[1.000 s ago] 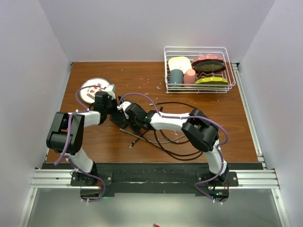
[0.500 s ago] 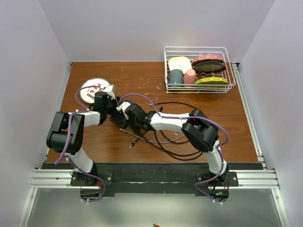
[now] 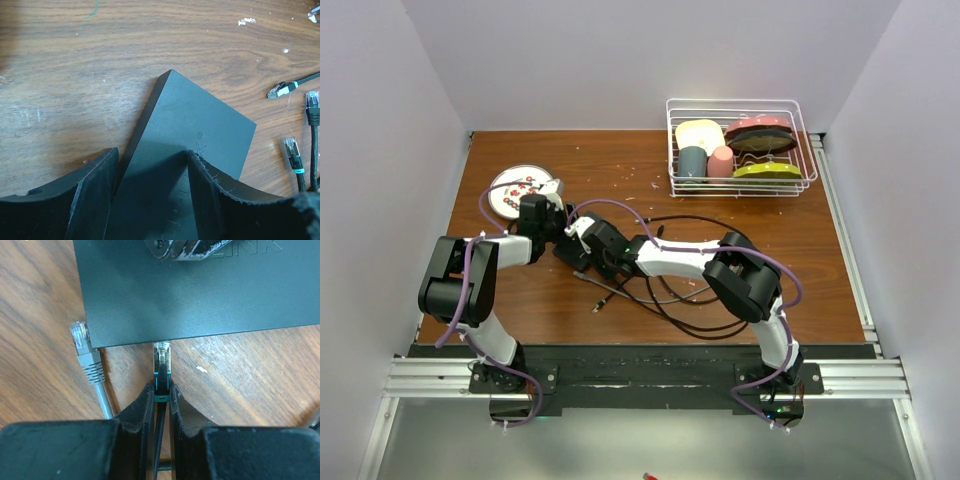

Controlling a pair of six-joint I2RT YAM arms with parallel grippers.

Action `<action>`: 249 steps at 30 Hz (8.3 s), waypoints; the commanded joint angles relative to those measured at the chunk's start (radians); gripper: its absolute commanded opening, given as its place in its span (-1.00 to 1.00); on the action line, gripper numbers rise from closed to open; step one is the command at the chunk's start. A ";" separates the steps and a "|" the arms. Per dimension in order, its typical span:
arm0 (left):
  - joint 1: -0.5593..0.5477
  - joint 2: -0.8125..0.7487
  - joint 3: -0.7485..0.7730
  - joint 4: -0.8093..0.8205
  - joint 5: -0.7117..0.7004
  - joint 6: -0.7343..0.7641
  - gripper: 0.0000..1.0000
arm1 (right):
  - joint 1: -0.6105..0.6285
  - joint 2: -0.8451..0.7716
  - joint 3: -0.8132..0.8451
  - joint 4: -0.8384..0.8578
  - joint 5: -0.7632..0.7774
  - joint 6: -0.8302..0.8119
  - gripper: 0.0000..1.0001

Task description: Insert the plug into the switch port

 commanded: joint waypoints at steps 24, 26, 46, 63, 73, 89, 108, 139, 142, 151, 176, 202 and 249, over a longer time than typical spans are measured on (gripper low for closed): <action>-0.007 0.001 -0.008 -0.009 0.061 -0.007 0.22 | -0.001 0.084 0.120 -0.166 -0.074 -0.032 -1.00; -0.007 0.001 -0.011 -0.011 0.064 -0.010 0.21 | -0.003 0.077 0.102 -0.146 -0.072 -0.023 -1.00; -0.010 -0.001 -0.088 0.031 0.182 -0.047 0.04 | -0.006 -0.009 0.020 0.138 -0.104 0.048 -1.00; -0.027 0.004 -0.117 0.043 0.228 -0.050 -0.24 | -0.008 0.027 0.100 0.176 -0.116 0.022 -1.00; -0.036 0.002 -0.132 0.043 0.237 -0.052 -0.43 | -0.015 0.044 0.128 0.231 -0.103 0.026 -1.00; -0.036 -0.021 -0.115 0.003 0.187 -0.039 -0.37 | -0.021 0.024 0.097 0.268 -0.103 0.040 -1.00; -0.016 -0.154 0.075 -0.210 -0.126 0.013 0.87 | -0.021 -0.130 -0.067 0.187 -0.084 0.083 -0.02; -0.016 -0.516 -0.051 -0.126 0.003 0.001 1.00 | -0.195 -0.428 -0.346 0.178 0.063 0.269 0.82; -0.016 -0.507 -0.043 -0.130 0.024 -0.002 1.00 | -0.195 -0.399 -0.348 0.190 0.081 0.276 0.75; -0.016 -0.499 -0.057 -0.123 0.046 -0.007 1.00 | -0.195 -0.298 -0.328 0.170 0.123 0.290 0.17; -0.016 -0.558 -0.082 -0.124 0.020 -0.002 1.00 | -0.195 -0.336 -0.332 0.205 0.011 0.191 -1.00; -0.021 -0.559 -0.259 0.581 0.693 -0.272 0.63 | -0.294 -0.618 -0.408 0.362 -0.883 0.013 -1.00; -0.104 -0.663 -0.181 0.303 0.479 -0.164 -1.00 | -0.279 -0.799 -0.369 0.297 -0.485 0.052 0.73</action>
